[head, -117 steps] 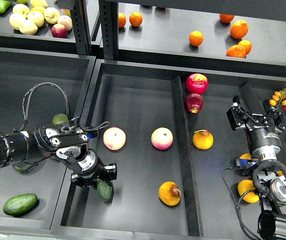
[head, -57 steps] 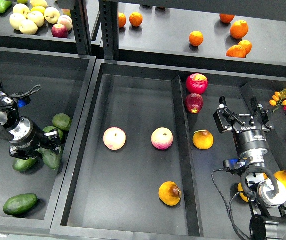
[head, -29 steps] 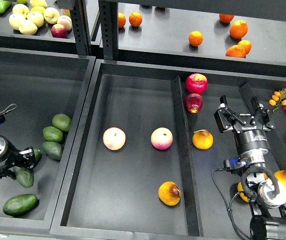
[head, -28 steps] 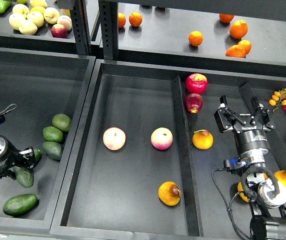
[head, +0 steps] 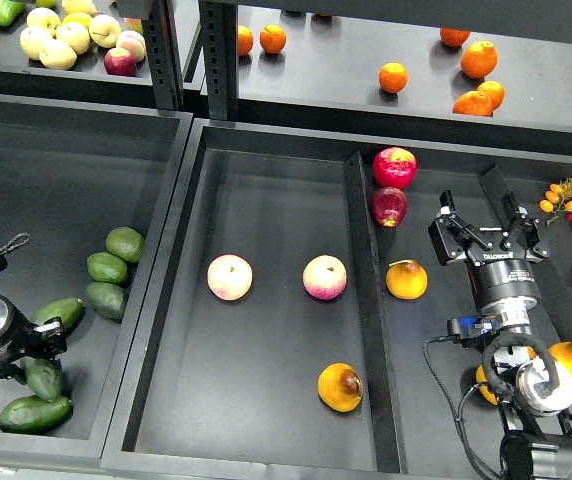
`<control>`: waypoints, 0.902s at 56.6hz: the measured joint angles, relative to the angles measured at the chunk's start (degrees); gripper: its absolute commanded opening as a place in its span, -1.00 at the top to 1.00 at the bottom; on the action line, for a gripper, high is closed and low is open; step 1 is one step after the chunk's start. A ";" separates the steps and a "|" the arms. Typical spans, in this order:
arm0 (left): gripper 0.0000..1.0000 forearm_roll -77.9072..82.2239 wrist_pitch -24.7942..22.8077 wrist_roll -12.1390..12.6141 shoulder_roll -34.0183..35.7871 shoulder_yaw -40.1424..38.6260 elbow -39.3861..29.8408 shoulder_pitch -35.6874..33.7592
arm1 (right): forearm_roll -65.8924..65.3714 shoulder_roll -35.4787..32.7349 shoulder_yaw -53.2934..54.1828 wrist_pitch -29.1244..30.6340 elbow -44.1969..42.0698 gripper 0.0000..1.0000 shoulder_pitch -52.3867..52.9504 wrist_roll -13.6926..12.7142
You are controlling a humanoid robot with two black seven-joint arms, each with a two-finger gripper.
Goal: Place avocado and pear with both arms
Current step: 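Lower the avocado among the other avocados and open the left gripper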
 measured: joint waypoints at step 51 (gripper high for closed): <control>-0.88 2.58 0.00 0.00 -0.79 -0.51 0.63 1.41 | -0.09 0.00 -0.84 0.00 -0.62 -0.99 -0.02 -0.27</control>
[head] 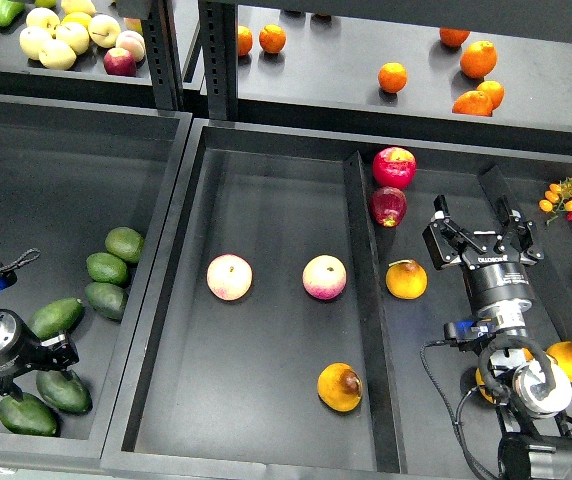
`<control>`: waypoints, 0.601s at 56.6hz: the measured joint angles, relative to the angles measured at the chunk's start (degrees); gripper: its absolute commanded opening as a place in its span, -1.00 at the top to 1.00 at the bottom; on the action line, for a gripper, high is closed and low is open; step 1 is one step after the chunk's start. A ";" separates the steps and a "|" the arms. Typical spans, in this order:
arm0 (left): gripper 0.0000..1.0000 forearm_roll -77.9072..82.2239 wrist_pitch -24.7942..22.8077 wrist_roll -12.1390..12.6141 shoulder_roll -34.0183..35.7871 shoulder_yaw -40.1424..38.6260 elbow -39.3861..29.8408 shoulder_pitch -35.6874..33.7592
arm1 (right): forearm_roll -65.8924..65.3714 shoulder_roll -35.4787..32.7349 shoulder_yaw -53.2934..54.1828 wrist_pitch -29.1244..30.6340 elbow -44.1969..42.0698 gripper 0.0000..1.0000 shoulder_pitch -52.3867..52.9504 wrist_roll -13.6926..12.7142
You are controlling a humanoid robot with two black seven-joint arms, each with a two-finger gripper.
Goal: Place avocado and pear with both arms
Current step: 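Lower the avocado among the other avocados and open the left gripper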
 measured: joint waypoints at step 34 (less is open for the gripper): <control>-0.96 0.11 -0.01 0.01 2.74 -15.15 0.27 -1.30 | -0.09 0.00 -1.61 0.00 -0.49 -0.99 0.00 -0.13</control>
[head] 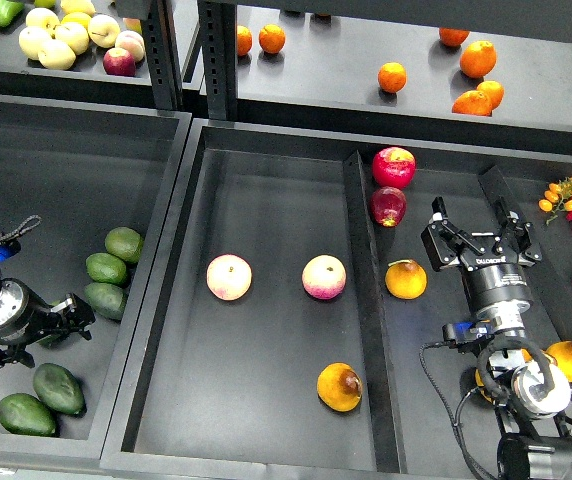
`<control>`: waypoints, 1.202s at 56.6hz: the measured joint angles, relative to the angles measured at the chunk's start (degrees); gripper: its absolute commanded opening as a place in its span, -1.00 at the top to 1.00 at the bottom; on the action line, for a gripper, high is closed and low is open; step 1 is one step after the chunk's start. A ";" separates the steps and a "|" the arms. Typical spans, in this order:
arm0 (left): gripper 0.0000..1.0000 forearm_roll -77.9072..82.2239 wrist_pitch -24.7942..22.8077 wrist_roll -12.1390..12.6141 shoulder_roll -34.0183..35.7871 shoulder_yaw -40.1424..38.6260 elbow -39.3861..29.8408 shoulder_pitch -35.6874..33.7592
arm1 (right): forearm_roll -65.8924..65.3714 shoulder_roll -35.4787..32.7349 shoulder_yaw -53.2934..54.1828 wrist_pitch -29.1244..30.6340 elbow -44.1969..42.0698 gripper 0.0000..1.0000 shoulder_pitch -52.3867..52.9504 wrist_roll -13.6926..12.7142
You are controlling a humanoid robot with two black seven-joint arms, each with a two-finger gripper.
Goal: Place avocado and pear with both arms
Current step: 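Raise the left gripper away from the avocados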
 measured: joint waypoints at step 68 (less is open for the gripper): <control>-0.96 -37.57 0.01 -0.01 -27.79 -80.44 3.69 19.75 | -9.84 -14.26 -15.68 -0.18 -2.83 -0.99 11.12 -10.93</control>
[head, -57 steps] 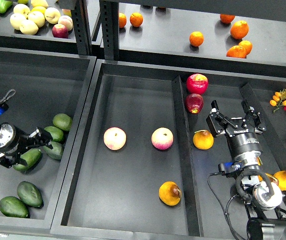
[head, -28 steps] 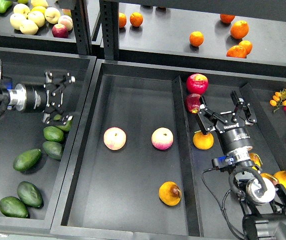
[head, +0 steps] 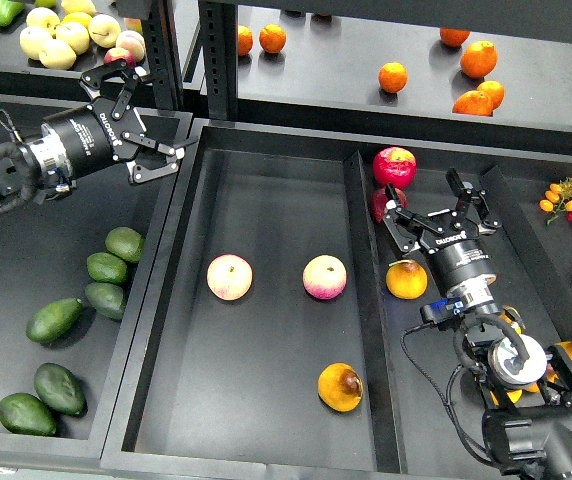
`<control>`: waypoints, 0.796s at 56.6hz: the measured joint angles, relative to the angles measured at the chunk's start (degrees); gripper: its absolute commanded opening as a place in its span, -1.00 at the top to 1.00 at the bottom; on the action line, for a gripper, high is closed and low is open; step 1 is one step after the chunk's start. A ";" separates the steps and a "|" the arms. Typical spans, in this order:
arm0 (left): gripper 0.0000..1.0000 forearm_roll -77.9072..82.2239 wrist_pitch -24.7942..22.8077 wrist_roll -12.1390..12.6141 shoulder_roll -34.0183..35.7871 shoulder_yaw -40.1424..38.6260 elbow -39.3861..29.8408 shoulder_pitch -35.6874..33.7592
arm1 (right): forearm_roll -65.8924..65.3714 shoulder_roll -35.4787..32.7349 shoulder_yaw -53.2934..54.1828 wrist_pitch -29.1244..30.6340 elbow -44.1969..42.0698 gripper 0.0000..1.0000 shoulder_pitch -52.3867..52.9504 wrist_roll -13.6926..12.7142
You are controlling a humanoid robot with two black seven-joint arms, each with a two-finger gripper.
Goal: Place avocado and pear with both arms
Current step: 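Raise the left gripper away from the avocados, then move the right gripper down to the orange-yellow pear nearest the robot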
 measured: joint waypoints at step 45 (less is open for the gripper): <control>-0.96 7.52 -0.02 0.01 -5.72 -11.90 -6.86 17.65 | 0.01 -26.05 -29.70 4.79 9.98 -0.99 6.82 -9.73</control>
